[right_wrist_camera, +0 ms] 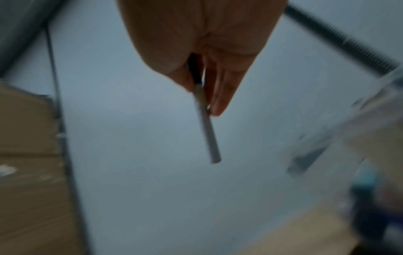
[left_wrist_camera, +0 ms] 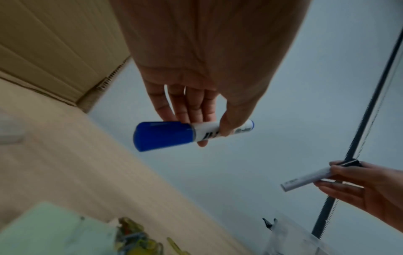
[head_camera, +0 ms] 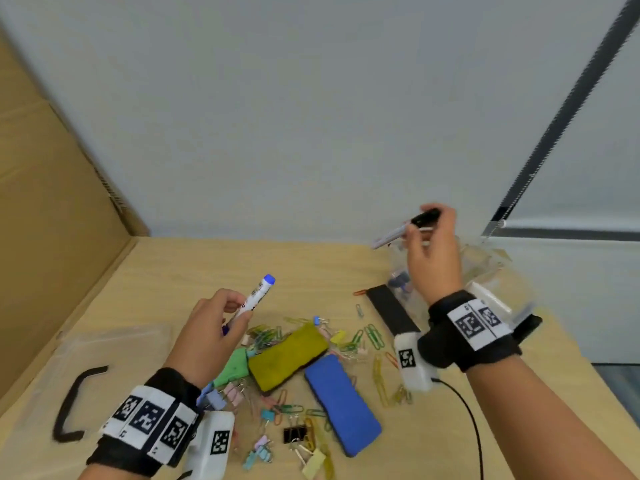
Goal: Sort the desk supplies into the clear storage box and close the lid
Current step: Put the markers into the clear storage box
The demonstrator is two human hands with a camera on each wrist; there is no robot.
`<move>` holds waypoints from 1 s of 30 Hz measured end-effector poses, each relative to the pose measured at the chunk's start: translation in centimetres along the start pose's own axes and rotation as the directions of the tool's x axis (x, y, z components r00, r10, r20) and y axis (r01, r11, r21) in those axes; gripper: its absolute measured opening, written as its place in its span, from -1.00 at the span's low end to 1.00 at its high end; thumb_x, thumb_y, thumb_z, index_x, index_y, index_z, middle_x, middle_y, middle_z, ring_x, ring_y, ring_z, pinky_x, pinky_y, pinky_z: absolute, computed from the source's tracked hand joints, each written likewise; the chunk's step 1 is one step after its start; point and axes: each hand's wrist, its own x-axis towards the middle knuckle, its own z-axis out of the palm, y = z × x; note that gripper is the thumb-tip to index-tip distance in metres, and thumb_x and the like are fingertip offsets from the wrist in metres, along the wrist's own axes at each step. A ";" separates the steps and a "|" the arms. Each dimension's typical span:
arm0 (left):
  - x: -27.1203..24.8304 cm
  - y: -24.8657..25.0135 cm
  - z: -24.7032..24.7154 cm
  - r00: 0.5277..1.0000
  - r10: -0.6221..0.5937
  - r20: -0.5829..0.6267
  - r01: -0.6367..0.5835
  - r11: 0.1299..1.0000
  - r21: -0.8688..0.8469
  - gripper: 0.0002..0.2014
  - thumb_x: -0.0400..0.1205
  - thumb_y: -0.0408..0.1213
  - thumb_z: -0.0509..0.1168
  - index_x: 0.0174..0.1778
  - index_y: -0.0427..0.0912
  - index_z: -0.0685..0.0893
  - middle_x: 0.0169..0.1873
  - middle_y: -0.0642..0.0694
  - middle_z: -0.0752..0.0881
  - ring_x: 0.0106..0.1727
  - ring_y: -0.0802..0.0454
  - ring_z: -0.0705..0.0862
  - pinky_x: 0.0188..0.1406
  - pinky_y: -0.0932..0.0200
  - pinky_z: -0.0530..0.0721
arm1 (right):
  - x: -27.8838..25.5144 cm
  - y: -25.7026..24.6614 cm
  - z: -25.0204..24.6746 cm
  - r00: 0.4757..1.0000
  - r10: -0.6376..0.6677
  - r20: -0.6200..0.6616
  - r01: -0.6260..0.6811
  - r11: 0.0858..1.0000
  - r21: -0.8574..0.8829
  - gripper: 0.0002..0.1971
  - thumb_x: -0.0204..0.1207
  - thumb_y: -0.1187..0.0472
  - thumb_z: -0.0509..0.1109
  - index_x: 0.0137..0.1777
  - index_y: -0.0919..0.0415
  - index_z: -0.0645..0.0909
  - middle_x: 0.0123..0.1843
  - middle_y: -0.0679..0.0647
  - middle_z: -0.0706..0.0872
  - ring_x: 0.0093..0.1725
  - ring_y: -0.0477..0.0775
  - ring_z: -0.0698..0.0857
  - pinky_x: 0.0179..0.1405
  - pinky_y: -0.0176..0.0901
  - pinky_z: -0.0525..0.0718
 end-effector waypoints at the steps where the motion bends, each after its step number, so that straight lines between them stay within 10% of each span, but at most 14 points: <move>1: 0.2 0.8 0.5 1.000 0.013 -0.004 -0.013 1.000 0.000 -0.87 0.66 -0.17 0.25 0.10 0.05 0.53 0.01 0.05 0.62 0.09 0.16 0.55 -0.10 0.30 0.53 | 1.4 1.0 -1.2 0.997 0.037 -0.072 -0.041 0.998 -0.053 -0.70 0.67 0.27 0.20 0.35 0.16 0.29 -0.07 -0.03 0.64 -0.18 -0.06 0.73 -0.24 -0.33 0.69; 8: 0.9 5.6 2.5 0.998 0.058 0.023 -0.057 0.997 -0.042 -0.54 0.66 -0.23 0.26 0.44 0.16 0.32 0.08 0.21 0.60 -0.05 0.24 0.71 -0.17 0.30 0.70 | 9.0 7.2 -2.5 0.850 0.521 -0.073 -0.512 0.787 -0.343 -0.61 0.64 0.36 0.16 0.44 0.33 0.23 0.26 0.43 0.60 0.19 0.41 0.63 -0.11 -0.04 0.48; 14: 0.2 7.1 2.1 0.992 0.115 0.056 -0.116 0.993 0.016 -0.24 0.63 -0.27 0.31 0.51 0.46 0.02 0.11 0.42 0.48 -0.11 0.42 0.70 -0.30 0.50 0.67 | 10.5 8.1 -2.1 0.693 0.699 0.174 -0.453 0.611 -0.649 -0.59 0.61 0.03 0.27 0.33 0.30 0.56 0.29 0.19 0.66 0.28 0.20 0.65 0.08 -0.11 0.60; 23: 1.6 7.2 2.1 0.997 0.076 0.017 -0.077 0.996 0.044 -0.71 0.54 -0.26 0.43 -0.18 0.09 0.40 -0.16 0.21 0.72 -0.27 0.21 0.72 -0.31 0.06 0.74 | 8.0 6.5 -5.2 0.832 0.534 0.150 -0.427 0.789 -0.441 -0.67 0.69 0.26 0.11 0.33 0.33 0.57 0.30 0.21 0.65 0.20 0.20 0.65 0.16 -0.12 0.58; 30: 4.4 11.8 6.1 0.954 0.296 0.041 -0.293 0.955 -0.051 -0.65 0.63 -0.26 0.32 0.27 0.23 0.57 0.04 0.19 0.53 0.01 0.29 0.59 -0.05 0.55 0.54 | 1.5 8.9 -11.0 0.953 0.293 0.079 -0.160 0.705 -0.691 -0.64 0.63 0.12 0.18 0.39 0.16 0.49 0.49 0.12 0.44 0.47 0.20 0.35 0.42 0.07 0.41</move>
